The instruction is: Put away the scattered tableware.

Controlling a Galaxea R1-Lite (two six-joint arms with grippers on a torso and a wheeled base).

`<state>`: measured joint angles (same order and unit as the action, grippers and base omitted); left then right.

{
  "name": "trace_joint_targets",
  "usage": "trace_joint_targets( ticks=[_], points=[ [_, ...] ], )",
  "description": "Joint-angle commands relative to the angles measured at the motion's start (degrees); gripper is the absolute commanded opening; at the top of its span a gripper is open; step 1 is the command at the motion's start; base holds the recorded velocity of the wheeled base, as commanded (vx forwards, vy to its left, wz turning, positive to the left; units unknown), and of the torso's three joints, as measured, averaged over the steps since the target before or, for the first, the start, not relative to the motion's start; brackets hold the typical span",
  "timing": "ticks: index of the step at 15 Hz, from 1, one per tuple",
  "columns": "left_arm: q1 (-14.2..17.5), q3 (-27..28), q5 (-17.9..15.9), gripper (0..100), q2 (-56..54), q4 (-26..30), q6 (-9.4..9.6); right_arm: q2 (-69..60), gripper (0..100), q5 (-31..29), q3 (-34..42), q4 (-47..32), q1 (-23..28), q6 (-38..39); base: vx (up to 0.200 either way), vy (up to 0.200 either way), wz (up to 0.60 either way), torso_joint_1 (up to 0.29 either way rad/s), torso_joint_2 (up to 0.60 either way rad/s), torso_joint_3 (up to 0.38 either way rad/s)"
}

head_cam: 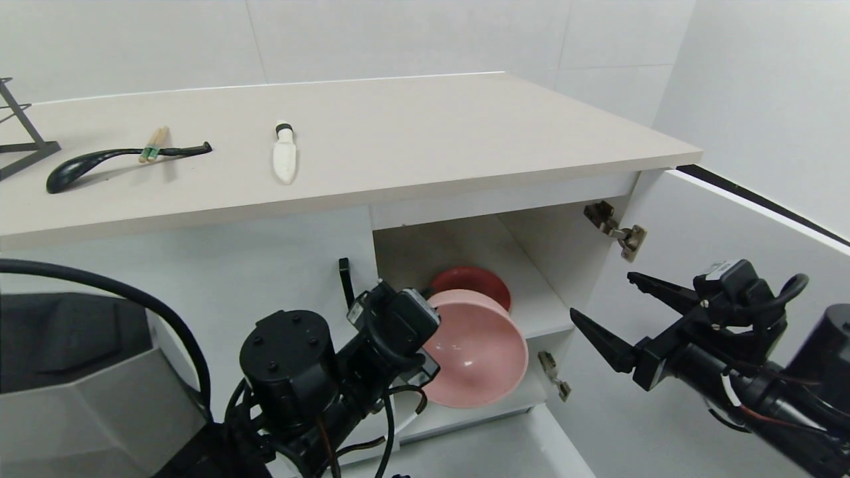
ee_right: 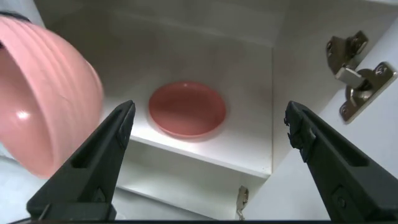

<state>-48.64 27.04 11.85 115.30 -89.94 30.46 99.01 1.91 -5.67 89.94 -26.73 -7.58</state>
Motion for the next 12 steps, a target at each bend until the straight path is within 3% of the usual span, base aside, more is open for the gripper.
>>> trace_joint_targets(
  ticks=[1,2,3,5,8,10,12],
  points=[
    [-0.8,3.9,2.8,0,4.1,-0.1,0.65,-0.2,100,0.1,-0.2,0.1,0.0,0.0,0.000,0.000,0.00,0.000,0.00,0.000],
    [-1.5,9.3,7.8,0,6.7,-0.1,1.18,-1.1,100,0.1,-0.5,0.1,0.0,0.0,0.000,0.000,0.00,0.000,0.00,0.000],
    [-2.1,12.9,11.4,0,8.5,-0.1,0.47,-2.2,100,0.0,-1.0,0.1,0.0,0.3,0.000,0.000,0.00,0.000,0.00,0.000],
    [-3.1,17.3,15.7,0,10.3,-0.1,-2.52,-2.6,100,0.0,-1.0,0.1,-0.1,0.6,0.000,0.000,0.00,0.000,0.00,0.000],
    [-4.9,18.9,17.8,0,10.5,-0.1,-5.85,-1.9,100,0.0,-1.1,0.1,-0.3,1.5,0.000,0.000,0.00,0.000,0.00,0.000],
    [-7.4,19.1,17.7,0,10.5,-0.1,-9.28,-1.3,100,0.0,-2.5,0.1,-0.2,5.1,0.000,0.000,0.00,0.000,0.00,0.000],
    [-8.4,19.2,17.8,0,10.5,-0.1,-9.55,0.0,100,0.0,-3.5,0.1,0.0,8.8,0.000,0.000,0.00,0.000,0.00,0.000]
  ],
)
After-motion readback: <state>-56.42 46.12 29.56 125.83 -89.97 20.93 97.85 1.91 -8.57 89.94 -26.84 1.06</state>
